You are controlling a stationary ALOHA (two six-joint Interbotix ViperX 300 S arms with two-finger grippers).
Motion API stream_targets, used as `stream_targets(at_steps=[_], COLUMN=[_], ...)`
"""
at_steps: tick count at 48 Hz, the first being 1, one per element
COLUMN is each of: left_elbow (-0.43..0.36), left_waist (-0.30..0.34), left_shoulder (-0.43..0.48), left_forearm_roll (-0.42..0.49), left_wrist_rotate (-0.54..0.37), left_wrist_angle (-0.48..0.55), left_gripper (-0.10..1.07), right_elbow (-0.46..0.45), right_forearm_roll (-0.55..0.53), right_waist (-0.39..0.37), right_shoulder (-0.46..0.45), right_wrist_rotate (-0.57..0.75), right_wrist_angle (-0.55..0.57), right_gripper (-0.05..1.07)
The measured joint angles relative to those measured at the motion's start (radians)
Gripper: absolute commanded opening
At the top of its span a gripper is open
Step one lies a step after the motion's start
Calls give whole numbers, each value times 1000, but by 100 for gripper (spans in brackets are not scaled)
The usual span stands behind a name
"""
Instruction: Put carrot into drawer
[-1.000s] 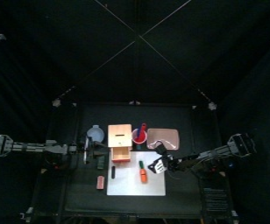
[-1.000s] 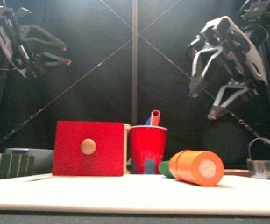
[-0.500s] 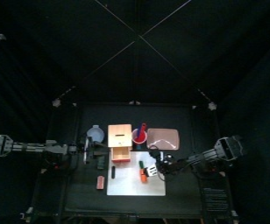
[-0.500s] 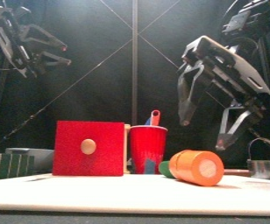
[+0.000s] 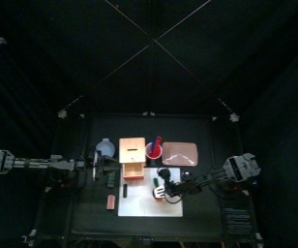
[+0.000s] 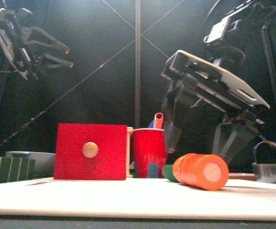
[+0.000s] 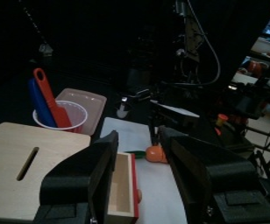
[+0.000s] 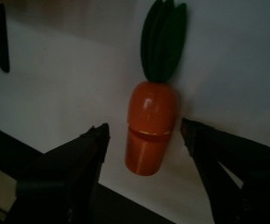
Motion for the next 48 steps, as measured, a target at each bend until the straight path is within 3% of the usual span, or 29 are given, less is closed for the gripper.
stream_targets(at_steps=[11,25,37,48], left_elbow=[-2,3,5,6], left_waist=[0,0,0,2], left_shoulder=[0,0,0,0], left_forearm_roll=[0,0,0,-3], left_wrist_rotate=[0,0,0,0], left_wrist_angle=[0,0,0,0], left_gripper=[80,80,80,80], right_elbow=[-12,-29,-78,-163], right_forearm_roll=[3,-66,-304,-548], right_waist=[-2,-11,-49,-135], right_shoulder=[32,14,-97,-97], right_wrist_rotate=[-2,-2,-3,-3], right_wrist_angle=[9,32,69,-20], right_gripper=[66,65,64,64])
